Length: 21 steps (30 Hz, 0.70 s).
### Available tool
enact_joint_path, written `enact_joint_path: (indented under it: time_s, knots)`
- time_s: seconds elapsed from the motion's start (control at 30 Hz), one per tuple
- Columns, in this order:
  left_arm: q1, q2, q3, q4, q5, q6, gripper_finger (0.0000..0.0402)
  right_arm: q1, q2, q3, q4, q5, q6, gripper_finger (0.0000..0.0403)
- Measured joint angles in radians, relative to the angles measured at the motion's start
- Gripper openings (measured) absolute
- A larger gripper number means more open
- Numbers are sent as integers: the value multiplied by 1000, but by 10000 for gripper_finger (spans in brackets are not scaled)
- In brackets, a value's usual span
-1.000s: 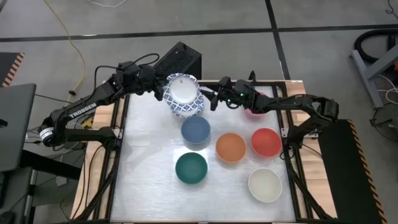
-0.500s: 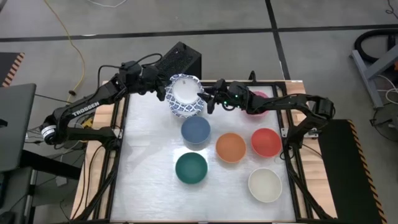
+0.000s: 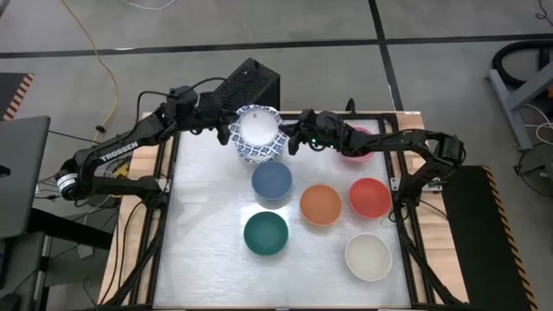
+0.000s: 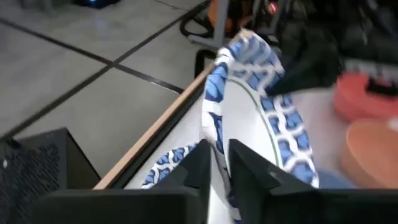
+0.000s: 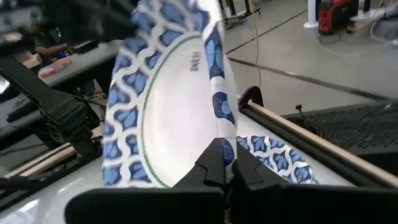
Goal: Nest bowls inside each other
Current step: Stack the white bowl on top of the other white bowl
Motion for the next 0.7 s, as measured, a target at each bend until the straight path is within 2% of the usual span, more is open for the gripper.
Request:
enact_joint_path:
  time_s: [0.2, 0.37, 0.47, 0.57, 0.7]
  knots:
    - [-34, 0, 0, -78, -24, 153, 149, -40, 0, 0, -69, -28, 77, 6]
    - [-39, 0, 2, -144, -161, 216, 221, -82, 0, 0, -96, -67, 93, 6]
    - [-27, 0, 3, -151, -231, 233, 240, -117, 0, 0, -100, -111, 129, 6]
    - [-16, 0, 3, -153, -249, 210, 245, -160, 29, 10, -89, -151, 180, 5]
    - [-17, -1, 4, -156, -254, 165, 246, -219, 124, 70, -91, -261, 265, 5]
